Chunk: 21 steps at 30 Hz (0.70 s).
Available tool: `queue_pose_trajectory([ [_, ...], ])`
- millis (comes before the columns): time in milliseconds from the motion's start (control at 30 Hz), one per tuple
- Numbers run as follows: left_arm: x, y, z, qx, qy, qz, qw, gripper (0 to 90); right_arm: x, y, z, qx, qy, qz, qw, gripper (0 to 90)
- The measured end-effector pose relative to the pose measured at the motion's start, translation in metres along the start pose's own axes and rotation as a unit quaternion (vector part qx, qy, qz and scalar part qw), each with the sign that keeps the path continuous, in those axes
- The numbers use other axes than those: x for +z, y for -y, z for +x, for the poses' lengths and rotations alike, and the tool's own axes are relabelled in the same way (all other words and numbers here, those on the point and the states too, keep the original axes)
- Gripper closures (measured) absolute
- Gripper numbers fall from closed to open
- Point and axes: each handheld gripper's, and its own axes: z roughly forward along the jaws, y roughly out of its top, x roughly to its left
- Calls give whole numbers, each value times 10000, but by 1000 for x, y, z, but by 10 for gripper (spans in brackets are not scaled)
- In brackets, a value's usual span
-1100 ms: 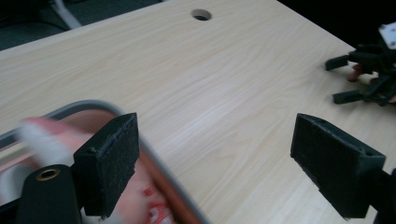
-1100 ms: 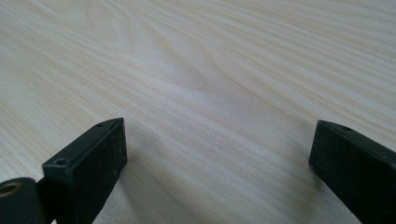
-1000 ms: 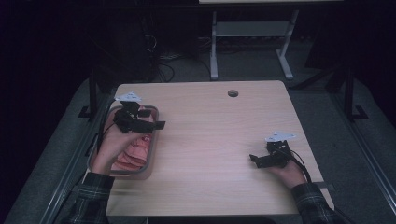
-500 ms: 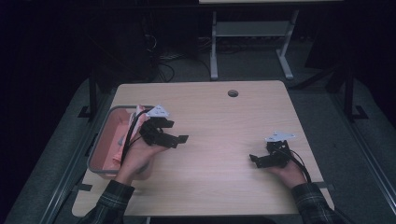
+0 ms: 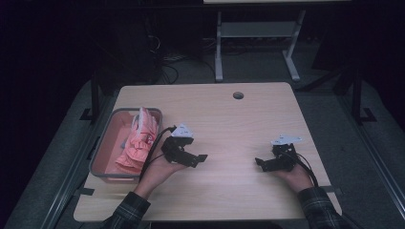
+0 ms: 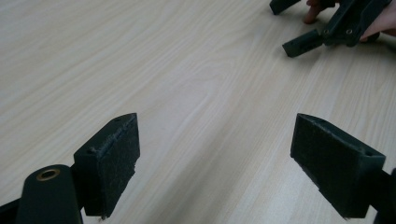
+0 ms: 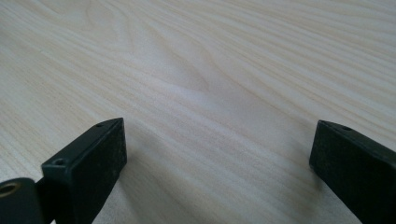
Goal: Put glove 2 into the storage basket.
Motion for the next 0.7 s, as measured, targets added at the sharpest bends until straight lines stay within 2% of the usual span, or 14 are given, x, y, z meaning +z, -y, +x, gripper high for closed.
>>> queue_pose_trajectory([
  [100,8,6,-4,111,1,37,9999,151,0,0,0,3,3,1,10000,35],
  [200,16,11,-9,138,48,52,9999,151,0,0,0,-20,13,-13,10000,34],
  [367,27,19,-16,340,69,220,9992,151,0,0,0,-21,11,-15,10000,34],
  [533,39,27,-22,436,25,391,9983,140,1,0,0,-7,4,-11,10000,34],
  [600,43,29,-25,553,-38,433,9975,139,0,0,0,-6,4,-10,10000,34],
  [700,49,33,-28,522,49,467,9975,136,0,0,0,-9,3,-5,10000,34],
])
